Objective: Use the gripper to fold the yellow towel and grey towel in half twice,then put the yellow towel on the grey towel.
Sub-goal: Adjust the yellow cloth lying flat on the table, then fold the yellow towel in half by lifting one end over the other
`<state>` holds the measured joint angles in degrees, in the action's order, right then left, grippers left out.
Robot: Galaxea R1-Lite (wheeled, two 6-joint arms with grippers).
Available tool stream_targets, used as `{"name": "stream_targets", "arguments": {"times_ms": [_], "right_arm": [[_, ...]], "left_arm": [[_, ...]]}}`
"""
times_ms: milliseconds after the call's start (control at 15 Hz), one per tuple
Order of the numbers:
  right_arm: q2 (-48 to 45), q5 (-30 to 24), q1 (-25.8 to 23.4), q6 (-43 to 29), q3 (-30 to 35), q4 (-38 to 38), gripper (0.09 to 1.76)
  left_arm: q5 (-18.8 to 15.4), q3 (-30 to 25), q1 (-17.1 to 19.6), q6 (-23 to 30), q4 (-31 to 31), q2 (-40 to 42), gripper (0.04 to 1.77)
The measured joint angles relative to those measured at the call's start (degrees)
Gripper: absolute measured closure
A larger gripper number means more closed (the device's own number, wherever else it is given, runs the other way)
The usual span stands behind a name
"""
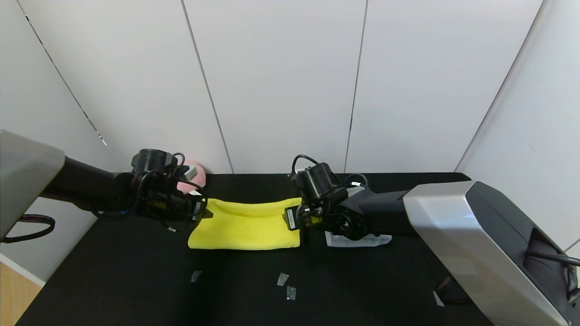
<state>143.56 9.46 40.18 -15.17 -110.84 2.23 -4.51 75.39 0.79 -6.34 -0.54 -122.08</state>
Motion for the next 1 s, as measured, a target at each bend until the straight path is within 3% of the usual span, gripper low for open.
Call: {"name": "stream_targets", "arguments": {"times_ms": [400, 733, 1000], "right_arm": [[-3.1, 0.0, 0.0, 0.0, 1.0, 2.6, 0.34], [-7.3, -2.0, 0.2, 0.0, 1.7, 11.3, 0.25], [-11.8, -4.6, 0.2, 0.3, 5.9, 14.9, 0.2]], "left_arm": [[0.8, -0.4, 0.8, -0.5, -1.3, 1.3, 0.32], [0.1, 3.6, 1.4, -0.2, -15.5, 0.5, 0.22], [-1.7, 9.0, 1.0, 2.5, -17.9, -3.1, 0.17]]}}
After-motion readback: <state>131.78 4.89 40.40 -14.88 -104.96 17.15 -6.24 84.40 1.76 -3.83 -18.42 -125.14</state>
